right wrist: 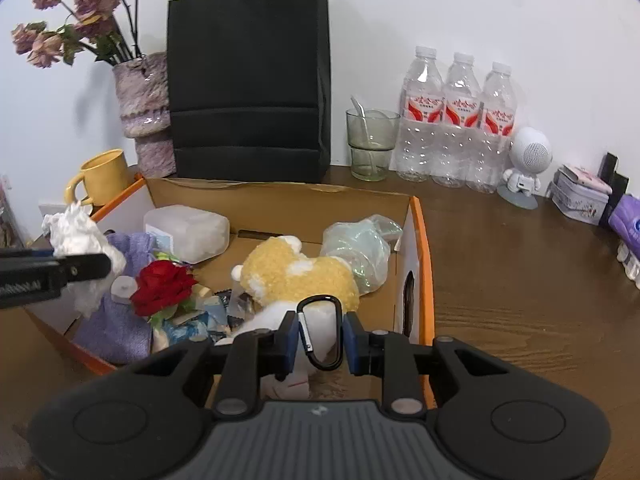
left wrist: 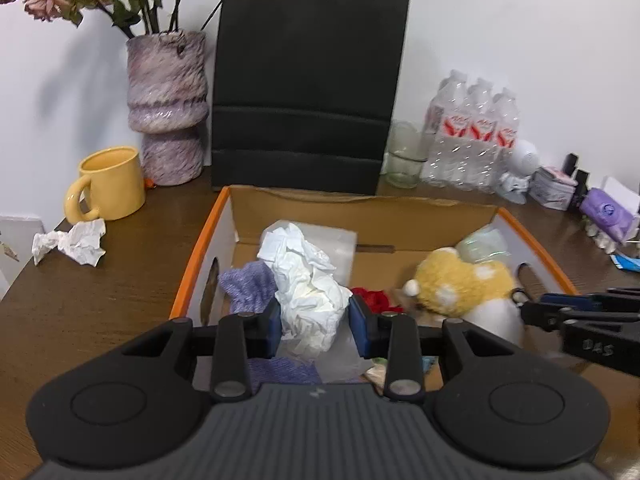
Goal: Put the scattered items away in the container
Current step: 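Drop the tissue and carabiner into the box and open both tools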
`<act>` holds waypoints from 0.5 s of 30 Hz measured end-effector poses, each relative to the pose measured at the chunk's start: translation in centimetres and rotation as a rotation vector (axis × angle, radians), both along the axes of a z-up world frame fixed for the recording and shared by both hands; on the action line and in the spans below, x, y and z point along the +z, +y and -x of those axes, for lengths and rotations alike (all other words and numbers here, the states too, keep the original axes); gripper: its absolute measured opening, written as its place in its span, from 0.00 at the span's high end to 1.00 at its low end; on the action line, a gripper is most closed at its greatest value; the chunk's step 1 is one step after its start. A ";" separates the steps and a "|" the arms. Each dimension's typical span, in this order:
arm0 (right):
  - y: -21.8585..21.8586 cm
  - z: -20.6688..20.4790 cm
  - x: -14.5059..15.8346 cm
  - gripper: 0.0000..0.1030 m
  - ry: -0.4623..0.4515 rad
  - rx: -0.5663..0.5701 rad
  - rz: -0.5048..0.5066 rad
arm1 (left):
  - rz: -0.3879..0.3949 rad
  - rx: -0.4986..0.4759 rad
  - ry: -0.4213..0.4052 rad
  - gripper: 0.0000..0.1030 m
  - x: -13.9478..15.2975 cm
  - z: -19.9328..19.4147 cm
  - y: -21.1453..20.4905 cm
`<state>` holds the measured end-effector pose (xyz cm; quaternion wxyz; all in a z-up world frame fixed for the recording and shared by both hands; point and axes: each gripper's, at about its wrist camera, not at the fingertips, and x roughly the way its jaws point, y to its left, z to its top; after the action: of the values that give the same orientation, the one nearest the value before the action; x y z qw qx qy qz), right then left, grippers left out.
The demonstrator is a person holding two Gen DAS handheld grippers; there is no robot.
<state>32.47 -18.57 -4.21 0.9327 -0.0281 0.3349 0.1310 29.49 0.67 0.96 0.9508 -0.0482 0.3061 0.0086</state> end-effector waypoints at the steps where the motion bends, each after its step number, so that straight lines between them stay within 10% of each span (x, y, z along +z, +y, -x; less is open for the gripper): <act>1: -0.1 0.0 -0.1 0.78 0.004 -0.002 -0.011 | 0.011 0.008 0.004 0.66 -0.3 -0.2 0.2; 5: -0.1 -0.4 -0.9 0.76 0.028 -0.014 -0.040 | 0.039 0.018 0.026 0.61 -1.1 -0.7 0.5; 7: 0.0 -0.4 -1.0 0.73 0.025 -0.015 -0.040 | 0.036 0.021 0.030 0.43 -1.4 -0.9 0.4; 12: 0.1 -0.3 -0.7 0.27 0.008 -0.013 -0.043 | 0.042 0.018 -0.008 0.05 -0.8 -0.4 0.1; 15: 0.3 0.5 -0.2 0.10 -0.025 -0.007 -0.053 | 0.032 0.013 -0.067 0.00 0.0 0.6 -0.2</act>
<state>32.01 -18.29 -4.43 0.9377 -0.0040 0.3197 0.1362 28.91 0.51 1.01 0.9595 -0.0655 0.2740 0.0083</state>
